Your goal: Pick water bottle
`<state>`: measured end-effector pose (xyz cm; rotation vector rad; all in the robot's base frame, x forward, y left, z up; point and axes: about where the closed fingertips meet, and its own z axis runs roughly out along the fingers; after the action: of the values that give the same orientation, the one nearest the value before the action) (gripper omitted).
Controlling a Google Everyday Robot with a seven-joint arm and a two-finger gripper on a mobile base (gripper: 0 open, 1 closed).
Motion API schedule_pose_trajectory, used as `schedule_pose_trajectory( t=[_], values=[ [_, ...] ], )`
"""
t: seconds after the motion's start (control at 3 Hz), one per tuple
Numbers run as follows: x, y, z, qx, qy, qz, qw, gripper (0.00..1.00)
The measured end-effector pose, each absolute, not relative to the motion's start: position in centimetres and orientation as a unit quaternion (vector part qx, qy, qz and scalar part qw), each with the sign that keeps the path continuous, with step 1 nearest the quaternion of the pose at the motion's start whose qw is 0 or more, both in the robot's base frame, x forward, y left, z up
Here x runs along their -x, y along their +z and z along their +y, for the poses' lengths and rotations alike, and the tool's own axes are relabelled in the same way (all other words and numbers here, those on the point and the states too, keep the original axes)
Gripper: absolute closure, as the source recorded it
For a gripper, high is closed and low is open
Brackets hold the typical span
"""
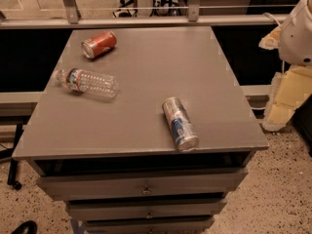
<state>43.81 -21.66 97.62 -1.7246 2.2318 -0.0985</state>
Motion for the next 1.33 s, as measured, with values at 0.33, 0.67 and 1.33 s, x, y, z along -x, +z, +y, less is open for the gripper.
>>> schedule_pose_trajectory(
  t=[0.33,0.67,1.33],
  values=[
    [-43.8,97.6,-21.7,0.603,-0.035,0.781,0.159,0.0],
    [-44.2,98.0,-20.4,0.621,-0.016,0.764,0.176,0.0],
    [-49.4,99.5,-4.6,0.655,0.099,0.706,0.253,0.0]
  ],
)
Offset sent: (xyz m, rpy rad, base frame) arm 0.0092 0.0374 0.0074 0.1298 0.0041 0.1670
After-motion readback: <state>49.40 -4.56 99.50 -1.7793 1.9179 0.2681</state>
